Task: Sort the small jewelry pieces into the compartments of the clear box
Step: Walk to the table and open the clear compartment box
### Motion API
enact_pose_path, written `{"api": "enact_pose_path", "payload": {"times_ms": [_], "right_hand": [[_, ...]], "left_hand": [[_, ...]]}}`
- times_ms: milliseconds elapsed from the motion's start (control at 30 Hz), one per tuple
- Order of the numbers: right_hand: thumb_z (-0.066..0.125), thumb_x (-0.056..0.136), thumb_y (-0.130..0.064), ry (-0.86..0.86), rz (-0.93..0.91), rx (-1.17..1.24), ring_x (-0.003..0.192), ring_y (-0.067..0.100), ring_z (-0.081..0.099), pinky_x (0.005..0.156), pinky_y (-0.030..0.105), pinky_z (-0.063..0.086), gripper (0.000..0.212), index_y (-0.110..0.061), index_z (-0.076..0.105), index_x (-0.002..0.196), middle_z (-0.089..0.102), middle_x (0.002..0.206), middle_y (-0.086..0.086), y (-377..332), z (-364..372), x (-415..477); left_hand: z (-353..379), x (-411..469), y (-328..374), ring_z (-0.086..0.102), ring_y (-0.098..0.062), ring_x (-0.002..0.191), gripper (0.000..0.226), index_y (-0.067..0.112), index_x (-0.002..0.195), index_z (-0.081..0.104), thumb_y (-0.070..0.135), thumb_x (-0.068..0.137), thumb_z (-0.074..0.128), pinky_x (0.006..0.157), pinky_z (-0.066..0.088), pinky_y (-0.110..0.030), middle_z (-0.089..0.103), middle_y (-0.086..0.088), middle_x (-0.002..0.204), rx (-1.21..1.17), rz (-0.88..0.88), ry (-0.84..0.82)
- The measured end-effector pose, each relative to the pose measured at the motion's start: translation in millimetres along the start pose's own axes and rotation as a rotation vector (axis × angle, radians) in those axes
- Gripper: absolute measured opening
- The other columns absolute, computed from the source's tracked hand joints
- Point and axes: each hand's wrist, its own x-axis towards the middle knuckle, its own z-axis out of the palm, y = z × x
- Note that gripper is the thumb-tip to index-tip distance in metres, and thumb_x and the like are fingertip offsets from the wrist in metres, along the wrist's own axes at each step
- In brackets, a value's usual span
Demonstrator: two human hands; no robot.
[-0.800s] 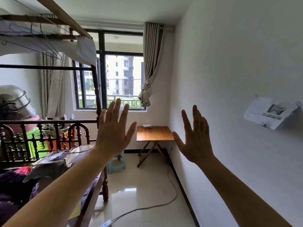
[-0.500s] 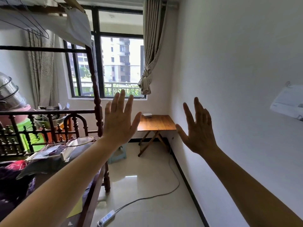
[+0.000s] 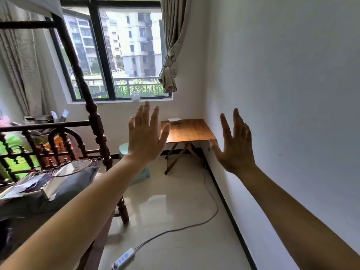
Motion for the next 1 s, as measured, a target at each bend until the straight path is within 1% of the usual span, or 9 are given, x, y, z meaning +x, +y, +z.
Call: {"api": "enact_pose_path", "payload": {"times_ms": [100, 200, 267, 333, 500, 667, 767, 867, 1000], "right_hand": [[0.039, 0.096, -0.060, -0.053, -0.027, 0.047, 0.153, 0.037, 0.008, 0.120, 0.056, 0.017, 0.081, -0.021, 0.009, 0.161, -0.005, 0.167, 0.018, 32.1, 49.2, 32.3], [0.048, 0.095, -0.057, -0.092, -0.066, 0.067, 0.152, 0.039, 0.012, 0.118, 0.057, 0.021, 0.084, -0.021, 0.010, 0.160, -0.003, 0.167, 0.019, 53.4, 99.2, 69.8], [0.051, 0.095, -0.056, -0.127, -0.038, 0.109, 0.152, 0.039, 0.012, 0.118, 0.057, 0.021, 0.085, -0.022, 0.008, 0.160, -0.002, 0.167, 0.019, 57.4, 132.9, 90.1], [0.053, 0.095, -0.055, -0.163, -0.050, 0.148, 0.152, 0.039, 0.011, 0.118, 0.058, 0.020, 0.086, -0.022, 0.008, 0.160, -0.002, 0.167, 0.019, 57.3, 168.7, 108.9], [0.051, 0.096, -0.055, -0.213, -0.129, 0.174, 0.152, 0.038, 0.008, 0.119, 0.057, 0.016, 0.086, -0.022, 0.005, 0.160, -0.006, 0.167, 0.017, 49.5, 263.0, 161.8], [0.048, 0.097, -0.054, -0.244, -0.186, 0.158, 0.152, 0.039, 0.009, 0.118, 0.059, 0.017, 0.082, -0.019, 0.010, 0.160, -0.005, 0.167, 0.019, 37.8, 360.8, 228.9], [0.048, 0.098, -0.054, -0.268, -0.164, 0.133, 0.152, 0.038, 0.009, 0.119, 0.058, 0.017, 0.081, -0.019, 0.009, 0.160, -0.005, 0.167, 0.018, 33.4, 412.1, 277.5], [0.047, 0.098, -0.055, -0.266, -0.161, 0.111, 0.152, 0.038, 0.011, 0.119, 0.057, 0.016, 0.081, -0.021, 0.009, 0.160, -0.005, 0.167, 0.017, 34.6, 456.4, 326.8], [0.043, 0.098, -0.059, -0.259, -0.049, 0.141, 0.152, 0.038, 0.011, 0.119, 0.054, 0.013, 0.080, -0.023, 0.006, 0.160, -0.005, 0.167, 0.016, 44.4, 513.8, 376.8]], "left_hand": [[40.0, 31.5, 1.1, 0.009, -0.031, 0.151, 0.071, 0.013, 0.154, 0.022, 0.056, 0.099, 0.024, 0.119, 0.013, -0.052, 0.010, -0.014, 0.165, 0.036, -0.044, -0.061], [73.8, 59.1, -10.6, 0.011, -0.031, 0.151, 0.071, 0.014, 0.154, 0.022, 0.058, 0.099, 0.023, 0.117, 0.012, -0.052, 0.013, -0.014, 0.164, 0.075, -0.080, -0.073], [94.9, 70.0, -24.8, 0.012, -0.031, 0.150, 0.071, 0.015, 0.154, 0.021, 0.059, 0.099, 0.022, 0.117, 0.012, -0.052, 0.013, -0.014, 0.164, 0.096, -0.105, -0.099], [116.6, 79.4, -43.9, 0.011, -0.031, 0.151, 0.071, 0.015, 0.154, 0.021, 0.059, 0.099, 0.022, 0.117, 0.012, -0.054, 0.013, -0.013, 0.164, 0.125, -0.120, -0.122], [173.9, 112.8, -105.4, 0.014, -0.032, 0.150, 0.071, 0.014, 0.153, 0.024, 0.059, 0.098, 0.022, 0.117, 0.014, -0.056, 0.016, -0.014, 0.164, 0.137, -0.185, -0.116], [241.9, 168.8, -179.7, 0.016, -0.033, 0.149, 0.069, 0.014, 0.152, 0.024, 0.057, 0.098, 0.025, 0.117, 0.014, -0.055, 0.017, -0.014, 0.163, 0.131, -0.219, -0.085], [280.4, 215.3, -222.1, 0.015, -0.032, 0.149, 0.069, 0.015, 0.153, 0.023, 0.057, 0.099, 0.024, 0.117, 0.015, -0.055, 0.017, -0.014, 0.163, 0.113, -0.252, -0.097], [316.4, 265.9, -260.3, 0.015, -0.033, 0.149, 0.070, 0.014, 0.153, 0.023, 0.057, 0.098, 0.022, 0.117, 0.015, -0.054, 0.017, -0.014, 0.163, 0.109, -0.233, -0.121], [370.8, 324.5, -298.9, 0.017, -0.032, 0.149, 0.069, 0.013, 0.153, 0.026, 0.056, 0.098, 0.024, 0.116, 0.015, -0.053, 0.019, -0.015, 0.162, 0.077, -0.238, -0.134]]}}
